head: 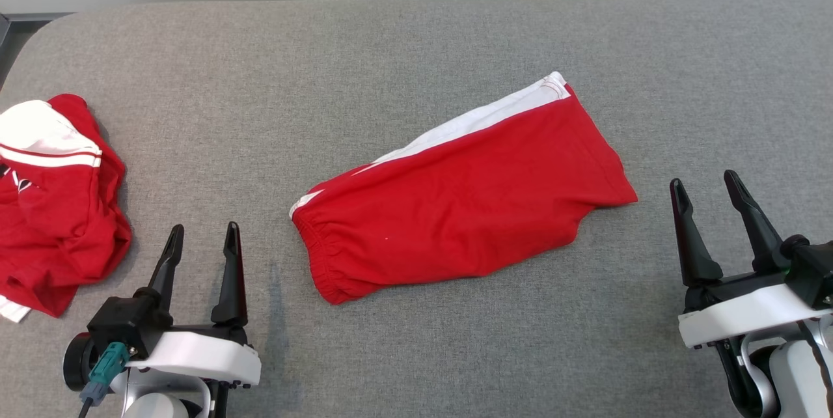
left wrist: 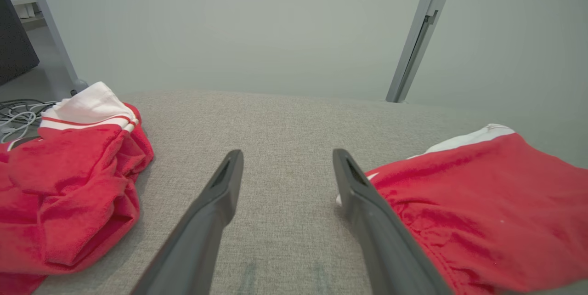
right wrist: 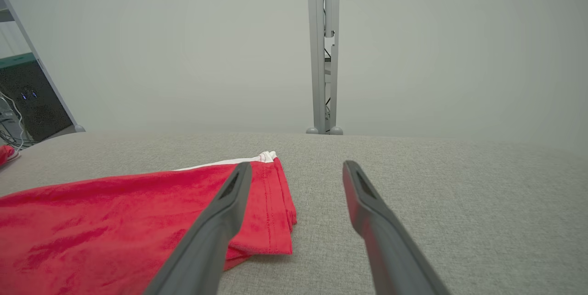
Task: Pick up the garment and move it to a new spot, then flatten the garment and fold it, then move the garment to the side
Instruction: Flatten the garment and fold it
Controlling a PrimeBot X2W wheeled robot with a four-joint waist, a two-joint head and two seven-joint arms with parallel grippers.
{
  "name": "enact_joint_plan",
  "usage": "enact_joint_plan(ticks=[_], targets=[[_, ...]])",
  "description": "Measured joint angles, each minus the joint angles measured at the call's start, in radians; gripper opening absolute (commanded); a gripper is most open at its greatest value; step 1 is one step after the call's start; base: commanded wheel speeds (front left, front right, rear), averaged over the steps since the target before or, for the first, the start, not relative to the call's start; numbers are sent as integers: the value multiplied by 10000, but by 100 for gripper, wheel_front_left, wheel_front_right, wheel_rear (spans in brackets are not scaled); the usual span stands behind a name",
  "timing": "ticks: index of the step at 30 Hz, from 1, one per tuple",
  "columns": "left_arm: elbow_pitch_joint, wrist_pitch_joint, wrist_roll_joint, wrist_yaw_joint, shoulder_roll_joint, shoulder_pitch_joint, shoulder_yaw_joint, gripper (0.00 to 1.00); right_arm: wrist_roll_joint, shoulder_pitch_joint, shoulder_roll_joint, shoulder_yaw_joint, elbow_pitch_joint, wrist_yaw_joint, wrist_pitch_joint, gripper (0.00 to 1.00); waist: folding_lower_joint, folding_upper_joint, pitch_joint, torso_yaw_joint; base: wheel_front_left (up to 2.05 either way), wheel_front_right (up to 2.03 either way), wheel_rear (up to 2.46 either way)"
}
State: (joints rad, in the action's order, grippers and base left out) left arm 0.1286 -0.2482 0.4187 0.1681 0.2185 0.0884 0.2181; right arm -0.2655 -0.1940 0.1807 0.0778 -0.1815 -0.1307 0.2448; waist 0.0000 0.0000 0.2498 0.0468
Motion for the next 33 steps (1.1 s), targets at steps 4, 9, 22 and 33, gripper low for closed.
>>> enact_joint_plan(ticks=[4,9,22,33], targets=[[21,12,0,0,10,49,17,100,63,0,-8,-54,75,0,-84,100,0,0,51,21,0,0,0],[21,29,4,13,17,104,69,100,121,-3,-31,-90,155,0,-157,100,0,0,99,52,0,0,0],[17,102,-10,-90,-107,666,422,100,-29,-1007,336,-194,-1118,0,-508,100,0,0,445,396,0,0,0],[389,12,-67,-351,-353,1367,734,100,-439,-2924,316,673,-4650,0,-750,100,0,0,1032,1287,0,0,0]])
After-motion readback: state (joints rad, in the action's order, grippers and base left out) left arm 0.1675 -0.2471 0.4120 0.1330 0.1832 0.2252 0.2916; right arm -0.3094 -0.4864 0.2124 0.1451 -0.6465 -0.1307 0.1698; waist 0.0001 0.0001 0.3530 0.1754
